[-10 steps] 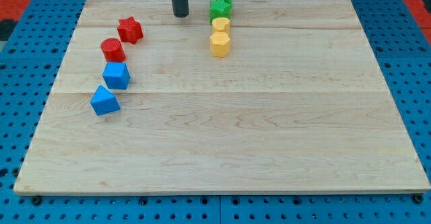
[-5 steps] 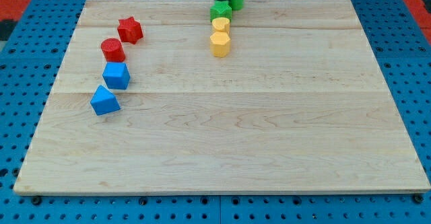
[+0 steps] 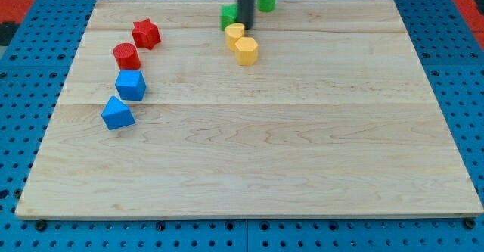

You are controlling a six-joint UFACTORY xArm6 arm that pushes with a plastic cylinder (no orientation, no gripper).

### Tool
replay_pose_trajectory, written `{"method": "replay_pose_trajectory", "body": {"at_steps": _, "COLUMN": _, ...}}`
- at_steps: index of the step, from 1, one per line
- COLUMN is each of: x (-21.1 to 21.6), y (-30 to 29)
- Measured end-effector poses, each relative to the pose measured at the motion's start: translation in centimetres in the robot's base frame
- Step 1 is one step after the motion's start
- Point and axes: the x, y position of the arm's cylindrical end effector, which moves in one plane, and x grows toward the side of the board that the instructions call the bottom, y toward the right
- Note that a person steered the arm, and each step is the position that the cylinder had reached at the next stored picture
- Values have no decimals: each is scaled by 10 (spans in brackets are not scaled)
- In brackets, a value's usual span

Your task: Place the green blocks diagonal to each other

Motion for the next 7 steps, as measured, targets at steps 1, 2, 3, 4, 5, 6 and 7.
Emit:
{"method": "replay_pose_trajectory", "body": {"at_steps": 1, "x": -26, "y": -14}}
{"method": "replay_pose_trajectory", "body": {"at_steps": 2, "x": -40, "y": 2}}
{"method": "replay_pose_trajectory", "body": {"at_steps": 3, "x": -7, "y": 4}}
{"method": "replay_pose_trajectory", "body": {"at_steps": 4, "x": 18, "y": -1}}
{"method": "replay_pose_trajectory", "body": {"at_steps": 5, "x": 10, "y": -34}}
{"method": "replay_pose_trajectory", "body": {"at_steps": 6, "x": -6, "y": -38}}
{"method": "replay_pose_trajectory", "body": {"at_steps": 7, "x": -7, "y": -30}}
